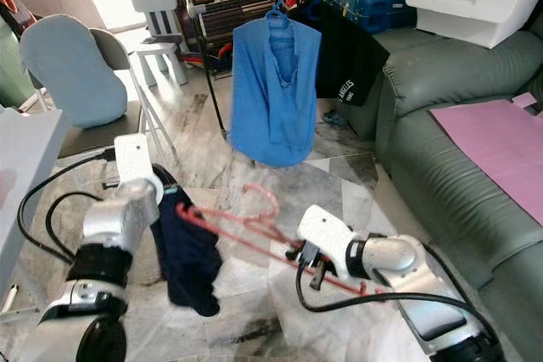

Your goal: Hang hanger

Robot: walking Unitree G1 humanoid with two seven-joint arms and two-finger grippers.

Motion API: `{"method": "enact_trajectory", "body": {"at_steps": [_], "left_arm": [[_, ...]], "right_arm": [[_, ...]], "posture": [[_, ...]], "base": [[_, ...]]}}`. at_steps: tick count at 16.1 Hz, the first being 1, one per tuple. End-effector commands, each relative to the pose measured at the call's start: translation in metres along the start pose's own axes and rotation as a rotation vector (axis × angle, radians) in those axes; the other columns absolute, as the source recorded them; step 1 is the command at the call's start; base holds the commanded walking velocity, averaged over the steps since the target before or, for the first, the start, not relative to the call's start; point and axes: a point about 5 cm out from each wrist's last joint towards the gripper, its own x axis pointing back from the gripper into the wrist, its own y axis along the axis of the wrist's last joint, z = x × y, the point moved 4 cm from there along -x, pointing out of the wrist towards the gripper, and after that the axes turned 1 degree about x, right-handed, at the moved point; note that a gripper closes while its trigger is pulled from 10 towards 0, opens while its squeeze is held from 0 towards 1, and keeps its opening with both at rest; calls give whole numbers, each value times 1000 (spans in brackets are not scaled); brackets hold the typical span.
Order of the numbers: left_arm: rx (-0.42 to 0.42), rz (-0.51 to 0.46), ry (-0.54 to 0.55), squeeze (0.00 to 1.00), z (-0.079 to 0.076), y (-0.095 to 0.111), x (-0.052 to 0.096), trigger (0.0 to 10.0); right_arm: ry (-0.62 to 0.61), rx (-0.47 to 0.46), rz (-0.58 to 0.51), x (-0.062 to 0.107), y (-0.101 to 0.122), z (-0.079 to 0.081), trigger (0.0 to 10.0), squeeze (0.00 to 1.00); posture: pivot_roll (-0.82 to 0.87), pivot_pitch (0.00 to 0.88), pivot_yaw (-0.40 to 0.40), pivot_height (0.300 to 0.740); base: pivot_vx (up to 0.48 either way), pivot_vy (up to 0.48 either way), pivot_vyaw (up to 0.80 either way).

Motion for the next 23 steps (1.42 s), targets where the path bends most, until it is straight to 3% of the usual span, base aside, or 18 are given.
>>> {"method": "enact_trajectory", "body": {"at_steps": [1,4,7,11,15,23], "left_arm": [[33,-26,-10,0,-3,17,6,10000],[54,5,-24,0,-11,21,14,10000],[66,33,-8,0,-10,21,17,10000],[88,57,-12,0,-9,27,27,10000],[103,56,-30,0,-13,35,33,10000],[54,115,39,0,2,22,28,10000]], "right_arm": [[56,35,-22,-5,9,11,10000,0],[52,37,-16,-12,10,7,10000,0],[-46,76,-25,-23,19,-11,10000,0],[-182,72,16,-23,11,-37,10000,0],[-200,66,39,-23,2,-41,10000,0],[-187,86,31,-16,2,-42,10000,0]], "posture": [[-118,14,172,740],[-115,14,173,740],[-111,11,170,740],[-106,10,162,740],[-105,8,160,740],[-109,5,163,740]], "base": [[0,0,0],[0,0,0],[0,0,0],[0,0,0],[0,0,0],[0,0,0]]}}
